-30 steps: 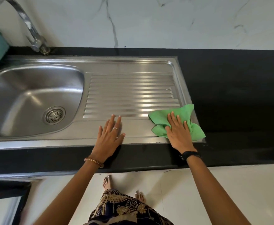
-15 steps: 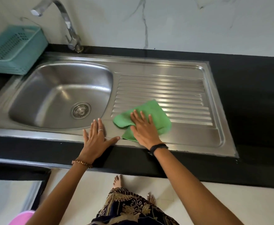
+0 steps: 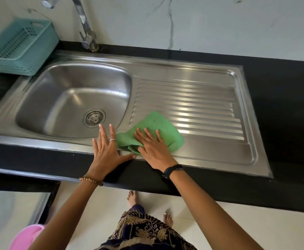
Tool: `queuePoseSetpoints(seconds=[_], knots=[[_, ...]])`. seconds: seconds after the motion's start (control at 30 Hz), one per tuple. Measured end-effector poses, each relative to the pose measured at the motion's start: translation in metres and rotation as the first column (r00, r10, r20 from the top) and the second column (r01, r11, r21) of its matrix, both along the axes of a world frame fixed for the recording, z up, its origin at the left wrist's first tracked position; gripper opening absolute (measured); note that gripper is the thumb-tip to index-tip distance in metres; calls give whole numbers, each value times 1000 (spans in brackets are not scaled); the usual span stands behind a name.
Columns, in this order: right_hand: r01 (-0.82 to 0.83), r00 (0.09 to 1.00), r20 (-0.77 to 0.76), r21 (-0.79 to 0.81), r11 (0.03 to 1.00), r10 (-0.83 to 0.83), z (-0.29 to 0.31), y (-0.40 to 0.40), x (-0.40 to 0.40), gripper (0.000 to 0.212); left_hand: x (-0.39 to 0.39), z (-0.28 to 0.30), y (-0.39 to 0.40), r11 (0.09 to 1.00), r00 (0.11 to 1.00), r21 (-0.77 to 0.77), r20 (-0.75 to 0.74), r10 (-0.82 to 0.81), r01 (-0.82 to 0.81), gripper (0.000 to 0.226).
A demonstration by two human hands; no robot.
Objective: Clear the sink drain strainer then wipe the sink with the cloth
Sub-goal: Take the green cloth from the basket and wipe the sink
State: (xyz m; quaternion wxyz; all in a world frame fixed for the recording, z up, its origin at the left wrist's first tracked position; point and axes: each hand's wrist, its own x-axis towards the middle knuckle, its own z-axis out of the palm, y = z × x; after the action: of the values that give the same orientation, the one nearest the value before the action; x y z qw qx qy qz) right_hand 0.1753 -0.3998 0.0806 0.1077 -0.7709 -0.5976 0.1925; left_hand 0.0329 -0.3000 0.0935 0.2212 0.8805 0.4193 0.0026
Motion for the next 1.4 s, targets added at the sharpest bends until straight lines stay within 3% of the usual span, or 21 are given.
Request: queuePoseSetpoints(seconds=[0.17,0.33,0.53,0.67,0.97,1.27,1.4], knots=[[207,976,76,-46,977,-203,4,-74,49,55,45,-1,-49,984,983,-48,66,-170,173,113],[476,877,149,-144,868,-456,16,-165,112,54,74,-5,-97,948,950,-68,30,-310,311,68],[597,802,78,-120,793,-592,26,-203,107,50,54,-7,-95,966,966,5,-16,-257,258,68],[569,817,173,-83,818,-550,26,-211,86,48,37,-4,-79,982,982,17,-27,-189,190,70],[416,901,167,-81,906,-399,25,-171,47,48,2,-2,-38,998,997,1,43,-58,58,66],[121,992,-26,-78,990,-123,19,-37,-25,49,-58,-3,26,999,999,42,21,32,-33,63],[34,999,17,-121,992,-32,8,36,-42,52,-86,-3,60,999,1000,30,5,24,-24,63]])
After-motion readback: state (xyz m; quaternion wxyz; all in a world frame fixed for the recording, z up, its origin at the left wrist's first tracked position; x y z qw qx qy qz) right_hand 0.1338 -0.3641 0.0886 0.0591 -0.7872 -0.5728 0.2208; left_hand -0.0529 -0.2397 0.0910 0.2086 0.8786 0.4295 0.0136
